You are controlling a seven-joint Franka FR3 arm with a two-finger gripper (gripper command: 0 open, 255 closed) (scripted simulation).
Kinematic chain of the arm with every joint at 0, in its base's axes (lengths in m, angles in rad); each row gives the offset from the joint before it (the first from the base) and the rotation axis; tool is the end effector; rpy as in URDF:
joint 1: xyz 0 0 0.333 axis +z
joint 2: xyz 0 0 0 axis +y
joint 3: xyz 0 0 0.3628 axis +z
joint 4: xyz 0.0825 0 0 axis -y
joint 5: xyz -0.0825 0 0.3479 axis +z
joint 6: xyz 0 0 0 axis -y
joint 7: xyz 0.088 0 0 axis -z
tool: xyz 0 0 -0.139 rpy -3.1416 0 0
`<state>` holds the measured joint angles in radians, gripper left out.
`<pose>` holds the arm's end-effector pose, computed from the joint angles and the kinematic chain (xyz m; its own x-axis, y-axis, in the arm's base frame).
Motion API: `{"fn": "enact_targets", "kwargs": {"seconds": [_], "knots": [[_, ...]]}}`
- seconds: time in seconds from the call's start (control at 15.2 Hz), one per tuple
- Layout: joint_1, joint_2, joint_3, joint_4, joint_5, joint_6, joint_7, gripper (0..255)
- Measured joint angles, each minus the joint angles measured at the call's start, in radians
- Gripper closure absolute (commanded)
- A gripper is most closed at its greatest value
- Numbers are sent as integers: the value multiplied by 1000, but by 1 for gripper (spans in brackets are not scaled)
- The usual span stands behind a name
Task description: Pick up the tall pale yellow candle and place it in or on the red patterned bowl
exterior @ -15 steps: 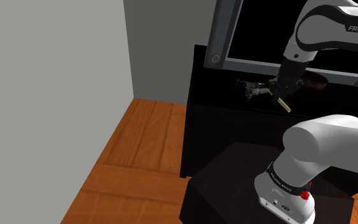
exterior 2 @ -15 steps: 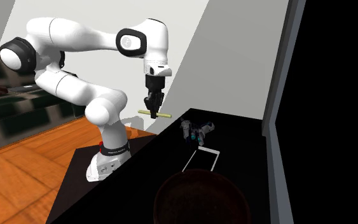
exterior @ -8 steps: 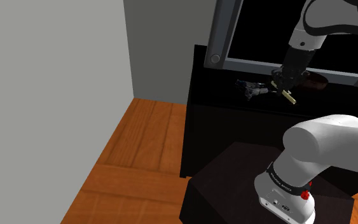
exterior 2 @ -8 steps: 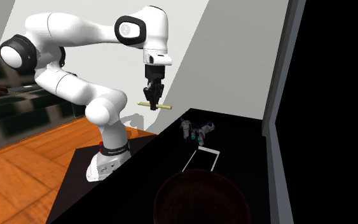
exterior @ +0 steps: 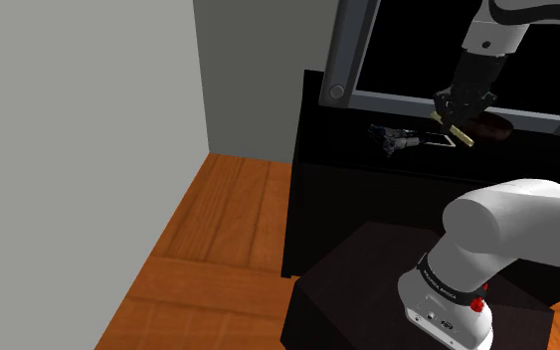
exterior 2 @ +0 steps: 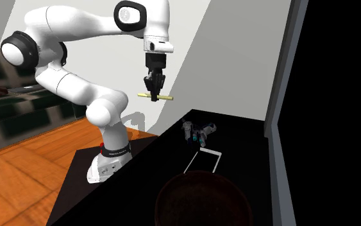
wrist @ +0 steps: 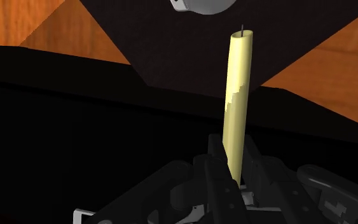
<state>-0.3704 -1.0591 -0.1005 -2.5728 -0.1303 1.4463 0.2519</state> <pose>0.1176 -0.0935 0.5386 0.7751 -0.6293 -0.0568 -0.6266 -0.7771 0.0585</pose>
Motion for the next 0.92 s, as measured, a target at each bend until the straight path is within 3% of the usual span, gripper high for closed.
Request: {"fn": "enact_targets", "kwargs": {"seconds": [0.92], "knots": [[-33,328,-314,231,-201,148,-266,255]]}}
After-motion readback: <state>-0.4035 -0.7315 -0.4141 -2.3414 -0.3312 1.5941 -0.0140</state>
